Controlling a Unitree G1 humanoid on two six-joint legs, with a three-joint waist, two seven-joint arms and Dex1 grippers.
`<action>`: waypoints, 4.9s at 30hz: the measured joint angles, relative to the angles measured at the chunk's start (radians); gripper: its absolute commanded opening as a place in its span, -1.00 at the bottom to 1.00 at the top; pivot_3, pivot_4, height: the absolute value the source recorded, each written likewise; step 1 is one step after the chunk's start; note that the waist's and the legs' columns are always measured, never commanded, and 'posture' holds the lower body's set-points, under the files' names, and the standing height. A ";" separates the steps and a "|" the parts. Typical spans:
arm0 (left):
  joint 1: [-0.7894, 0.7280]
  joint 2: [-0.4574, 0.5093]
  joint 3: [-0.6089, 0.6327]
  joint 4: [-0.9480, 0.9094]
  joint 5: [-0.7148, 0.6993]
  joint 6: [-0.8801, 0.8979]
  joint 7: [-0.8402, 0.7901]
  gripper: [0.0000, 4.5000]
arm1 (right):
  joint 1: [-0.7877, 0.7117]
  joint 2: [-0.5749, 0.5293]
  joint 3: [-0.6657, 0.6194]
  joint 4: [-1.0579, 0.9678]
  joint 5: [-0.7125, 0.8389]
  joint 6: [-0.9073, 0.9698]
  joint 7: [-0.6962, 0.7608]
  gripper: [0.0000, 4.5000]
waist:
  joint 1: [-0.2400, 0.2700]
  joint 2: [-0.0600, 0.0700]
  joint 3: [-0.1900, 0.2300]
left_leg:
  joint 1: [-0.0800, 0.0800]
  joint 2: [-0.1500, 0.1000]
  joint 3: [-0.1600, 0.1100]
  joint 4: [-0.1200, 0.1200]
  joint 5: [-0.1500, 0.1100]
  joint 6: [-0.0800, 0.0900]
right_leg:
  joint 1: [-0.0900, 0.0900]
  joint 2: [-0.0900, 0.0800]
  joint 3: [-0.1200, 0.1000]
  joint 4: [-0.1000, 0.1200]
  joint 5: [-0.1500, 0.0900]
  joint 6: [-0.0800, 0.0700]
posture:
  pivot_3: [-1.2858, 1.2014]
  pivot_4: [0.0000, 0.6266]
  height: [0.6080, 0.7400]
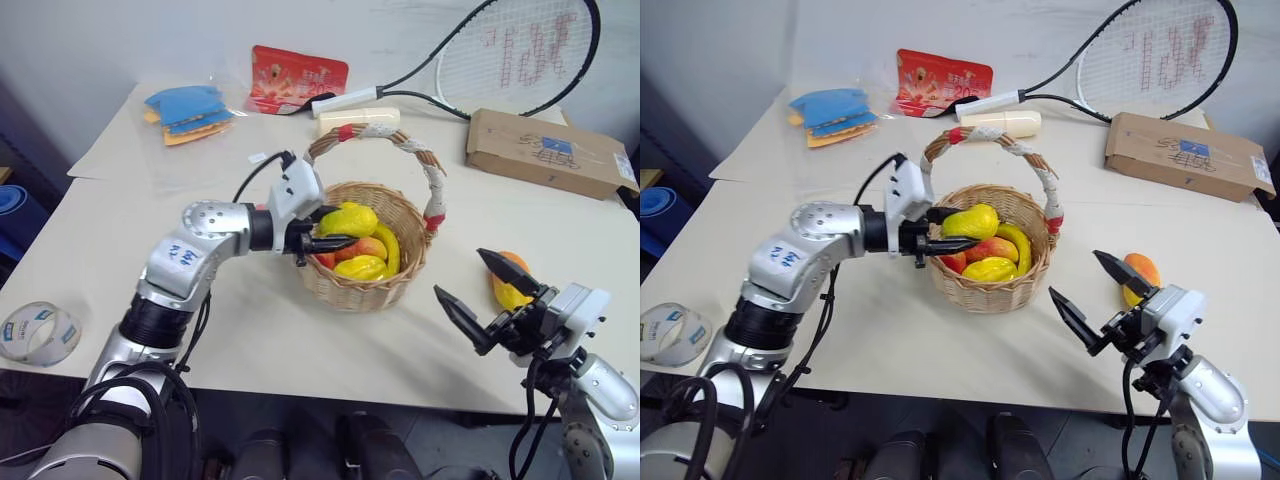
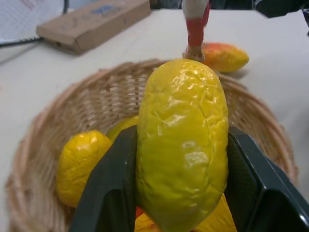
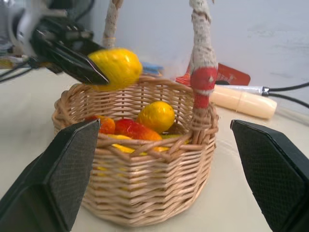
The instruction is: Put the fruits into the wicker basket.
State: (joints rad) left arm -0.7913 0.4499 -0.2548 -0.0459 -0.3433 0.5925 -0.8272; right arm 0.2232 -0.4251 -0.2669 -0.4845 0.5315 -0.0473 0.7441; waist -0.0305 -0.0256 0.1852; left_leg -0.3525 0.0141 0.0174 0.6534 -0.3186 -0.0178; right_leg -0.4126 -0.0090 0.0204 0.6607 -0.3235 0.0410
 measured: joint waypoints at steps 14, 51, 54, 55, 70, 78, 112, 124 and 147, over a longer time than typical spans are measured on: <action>0.512 0.286 0.550 -0.211 -0.191 -0.091 -0.124 0.98 | -0.018 0.000 0.056 -0.024 0.024 -0.041 0.055 1.00 | -0.002 0.000 0.000 | 0.006 0.002 0.002 -0.003 0.000 -0.001 | 0.001 -0.001 0.002 0.000 0.000 -0.001 | 0.03 -0.52 1.00; -0.329 0.117 0.302 1.166 0.190 -0.567 -0.223 0.98 | -0.055 -0.033 0.218 -0.109 -0.048 -0.042 0.066 1.00 | 0.026 -0.003 0.000 | -0.006 0.000 0.001 -0.001 0.003 0.004 | -0.001 -0.016 -0.019 -0.003 0.000 0.000 | 0.03 -0.52 1.00; -0.338 0.066 0.294 1.245 0.218 -0.594 -0.218 0.98 | -0.039 -0.033 0.220 -0.133 -0.061 -0.041 0.049 1.00 | 0.027 -0.004 0.000 | -0.006 0.000 0.001 0.000 0.003 0.004 | -0.001 -0.016 -0.019 -0.002 0.000 0.000 | 0.03 -0.52 1.00; -0.340 0.048 0.291 1.267 0.231 -0.603 -0.210 0.98 | -0.035 -0.033 0.221 -0.140 -0.063 -0.041 0.045 1.00 | 0.027 -0.004 0.000 | -0.006 0.000 0.001 0.001 0.003 0.004 | -0.001 -0.016 -0.019 -0.002 0.000 0.000 | 0.03 -0.52 1.00; -0.377 -0.052 0.238 1.361 0.386 -0.634 0.001 0.46 | 0.005 -0.032 0.220 -0.173 -0.090 -0.042 -0.013 1.00 | 0.029 -0.005 0.001 | -0.006 0.000 0.001 0.001 0.003 0.003 | -0.001 -0.016 -0.019 -0.001 0.000 0.001 | 0.03 -0.52 1.00; -0.365 0.112 0.249 1.318 0.382 -0.697 -0.215 0.11 | 0.032 -0.029 0.219 -0.175 -0.104 -0.060 -0.024 1.00 | 0.019 -0.005 0.001 | -0.005 0.000 0.002 0.000 0.004 0.002 | -0.001 -0.015 -0.019 -0.001 0.000 0.001 | 0.03 -0.52 1.00; -0.002 -0.081 0.093 -0.013 -0.013 -0.087 -0.213 0.99 | 0.221 0.069 -0.125 0.091 -0.188 -0.292 -0.143 1.00 | 0.022 -0.002 0.000 | -0.005 0.000 -0.003 0.007 0.004 0.001 | 0.004 -0.013 -0.013 0.000 -0.001 0.003 | 0.03 -0.52 1.00; 0.163 0.268 0.335 -0.171 -0.262 -0.034 -0.414 0.99 | 0.401 0.035 -0.373 0.329 -0.028 -0.228 -0.088 1.00 | 0.023 0.002 0.001 | 0.003 -0.001 -0.002 -0.004 0.004 0.003 | 0.016 -0.014 -0.013 -0.005 -0.003 0.000 | 0.03 -0.52 1.00; 0.243 0.280 0.312 -0.260 -0.276 -0.090 -0.352 0.99 | -0.601 -0.632 0.056 0.423 0.230 1.195 -0.624 1.00 | 0.031 0.003 0.002 | -0.021 0.000 -0.006 0.004 0.005 0.004 | -0.007 -0.012 -0.014 -0.005 -0.001 0.003 | 0.03 -0.52 1.00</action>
State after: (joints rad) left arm -0.5482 0.7297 0.0573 -0.3058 -0.6194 0.5025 -1.1797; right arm -0.3780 -1.0569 -0.2112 -0.0618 0.7618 1.1477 0.1202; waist 0.0010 -0.0223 0.1874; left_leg -0.3735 0.0138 0.0114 0.6577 -0.3131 -0.0139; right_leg -0.4197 -0.0215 0.0065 0.6556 -0.3249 0.0442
